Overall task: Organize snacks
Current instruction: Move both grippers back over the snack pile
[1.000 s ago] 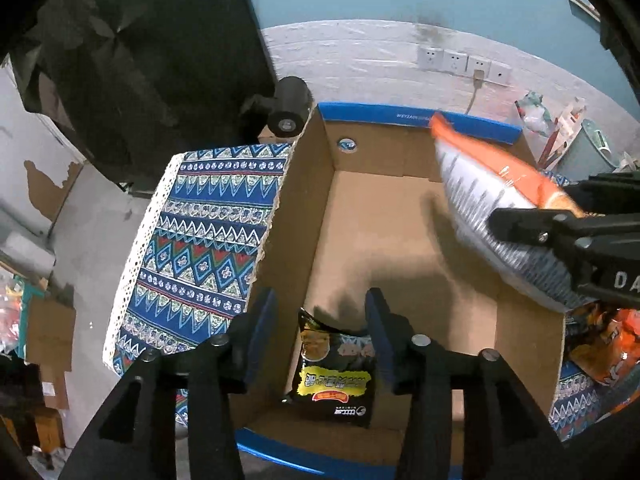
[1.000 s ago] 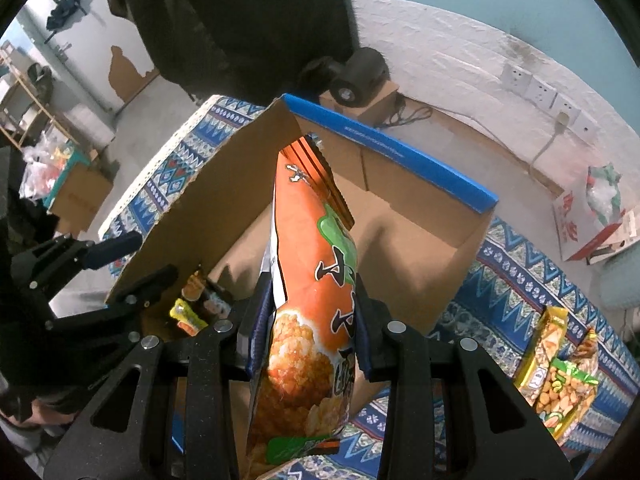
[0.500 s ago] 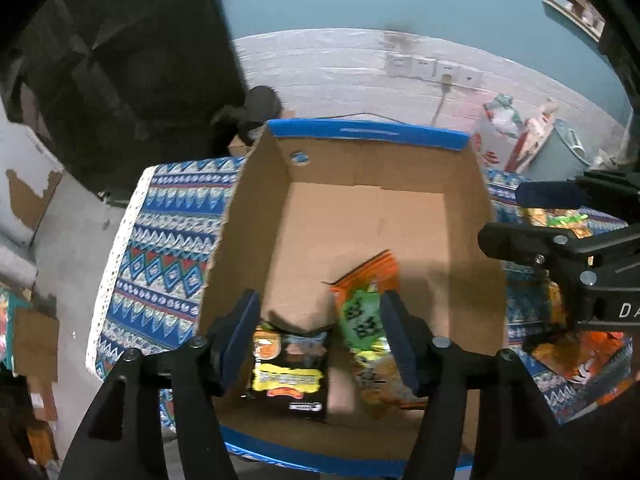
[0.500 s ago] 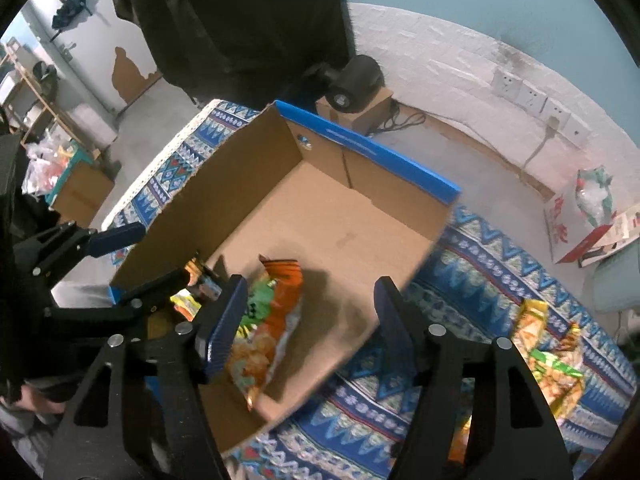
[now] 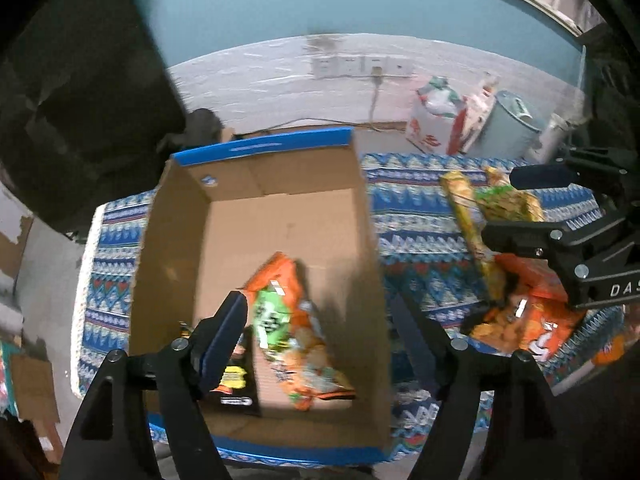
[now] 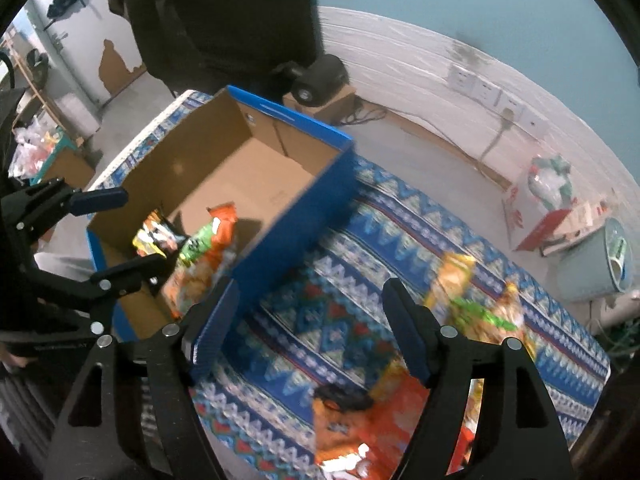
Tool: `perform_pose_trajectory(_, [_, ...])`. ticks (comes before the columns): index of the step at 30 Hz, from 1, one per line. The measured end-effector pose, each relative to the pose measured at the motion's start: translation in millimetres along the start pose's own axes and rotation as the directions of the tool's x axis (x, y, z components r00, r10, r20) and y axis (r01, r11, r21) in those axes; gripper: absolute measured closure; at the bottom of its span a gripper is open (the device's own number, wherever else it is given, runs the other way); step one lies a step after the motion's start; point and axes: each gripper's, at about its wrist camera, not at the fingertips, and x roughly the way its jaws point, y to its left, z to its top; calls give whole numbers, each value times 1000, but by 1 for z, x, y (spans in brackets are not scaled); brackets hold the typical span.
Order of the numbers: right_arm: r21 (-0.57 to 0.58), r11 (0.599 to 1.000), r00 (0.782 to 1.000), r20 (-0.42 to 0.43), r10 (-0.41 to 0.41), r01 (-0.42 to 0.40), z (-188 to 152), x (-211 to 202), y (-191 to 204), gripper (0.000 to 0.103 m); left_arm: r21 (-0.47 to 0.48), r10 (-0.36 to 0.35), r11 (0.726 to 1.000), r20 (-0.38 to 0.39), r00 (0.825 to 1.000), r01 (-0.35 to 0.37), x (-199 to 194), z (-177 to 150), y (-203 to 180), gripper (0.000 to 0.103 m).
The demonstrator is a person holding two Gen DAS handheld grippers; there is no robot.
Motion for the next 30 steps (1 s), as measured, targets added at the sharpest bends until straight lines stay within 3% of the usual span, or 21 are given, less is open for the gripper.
perform_pose_trajectory(14, [85,996,999,-27,-36,38,-73,-28,-70,28,19,-92,995,-134,987,96,23,-11,-69,25])
perform_pose_trajectory(26, [42,999,995,-94,-31,35,-126,-25,-83,28,30,-119,991,-262,958,131,49,-37,-122,25])
perform_pose_trajectory(30, [23,999,992,-119,-41,44,-136,-17,-87,28,-18,-156,987,-300,941,158,57,-45,-129,22])
